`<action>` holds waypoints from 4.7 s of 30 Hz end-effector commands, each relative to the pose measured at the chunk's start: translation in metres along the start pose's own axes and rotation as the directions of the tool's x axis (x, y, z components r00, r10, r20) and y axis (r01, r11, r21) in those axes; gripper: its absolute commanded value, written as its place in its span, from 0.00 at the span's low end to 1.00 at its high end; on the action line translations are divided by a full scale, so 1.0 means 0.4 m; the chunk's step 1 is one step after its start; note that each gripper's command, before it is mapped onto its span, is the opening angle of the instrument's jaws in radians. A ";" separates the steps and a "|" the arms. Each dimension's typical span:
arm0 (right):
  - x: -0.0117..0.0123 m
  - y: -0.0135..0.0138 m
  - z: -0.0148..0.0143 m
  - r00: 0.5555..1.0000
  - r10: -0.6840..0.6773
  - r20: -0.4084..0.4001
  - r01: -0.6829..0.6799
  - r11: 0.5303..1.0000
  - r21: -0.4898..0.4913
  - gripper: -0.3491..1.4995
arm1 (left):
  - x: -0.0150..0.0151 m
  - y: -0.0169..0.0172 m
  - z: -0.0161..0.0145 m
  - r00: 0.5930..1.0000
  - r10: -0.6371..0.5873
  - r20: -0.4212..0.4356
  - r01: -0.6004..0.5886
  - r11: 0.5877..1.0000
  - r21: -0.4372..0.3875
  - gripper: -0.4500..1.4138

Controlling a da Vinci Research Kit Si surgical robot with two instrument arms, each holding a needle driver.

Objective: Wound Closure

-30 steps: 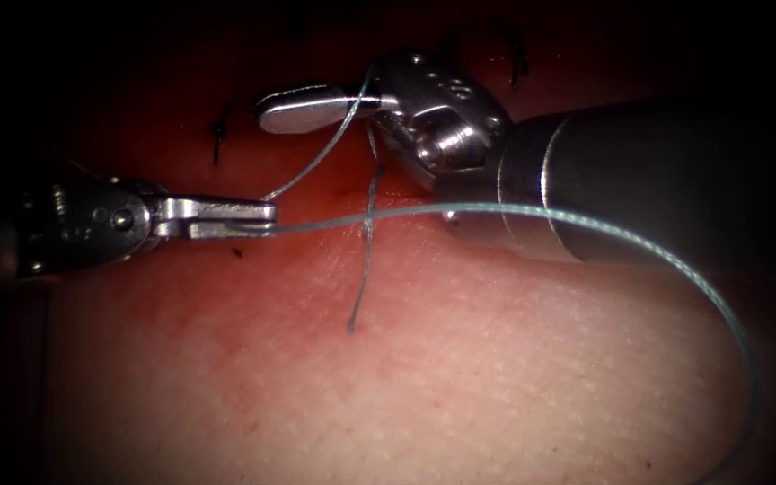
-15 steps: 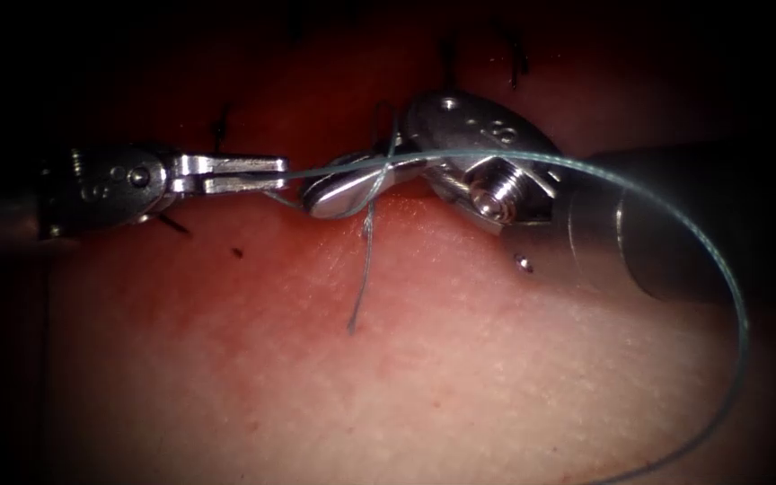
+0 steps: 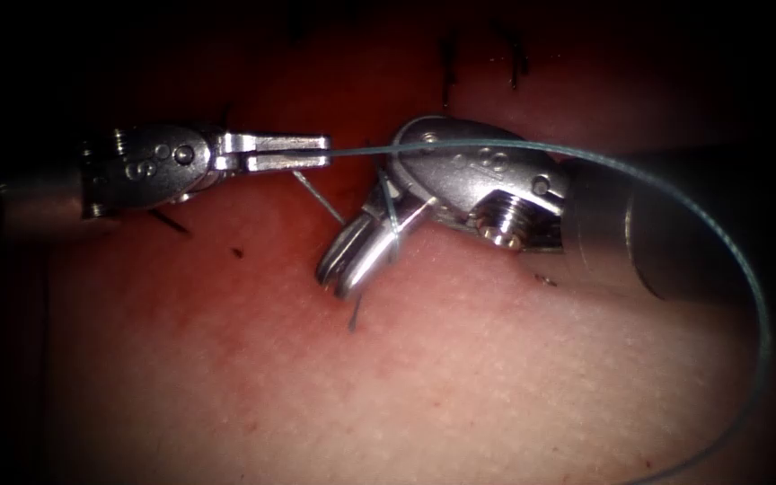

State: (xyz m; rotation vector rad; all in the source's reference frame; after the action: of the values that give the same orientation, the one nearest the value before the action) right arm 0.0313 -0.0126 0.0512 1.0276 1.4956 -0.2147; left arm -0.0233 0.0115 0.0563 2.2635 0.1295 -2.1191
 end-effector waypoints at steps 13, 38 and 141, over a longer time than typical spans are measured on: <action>-0.0027 0.0035 0.0038 0.938 -0.096 0.334 0.043 0.986 0.163 0.67 | 0.0020 0.0017 0.0013 1.000 0.000 -0.005 0.000 1.000 -0.006 0.00; -0.0091 0.0093 0.0089 0.766 -0.211 0.607 0.092 0.971 0.222 0.50 | 0.0055 0.0079 -0.0028 1.000 0.004 -0.014 -0.004 1.000 -0.031 0.00; -0.0113 0.0190 -0.0445 0.960 0.200 0.194 -0.014 0.731 -0.683 0.00 | 0.0429 0.0788 0.0094 0.994 -0.078 0.082 0.095 0.970 -0.222 0.00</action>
State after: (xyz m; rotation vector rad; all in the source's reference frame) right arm 0.0225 0.0013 0.0622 0.4602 1.1240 0.2700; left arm -0.0226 -0.0194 0.0375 2.0850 0.4495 -2.1047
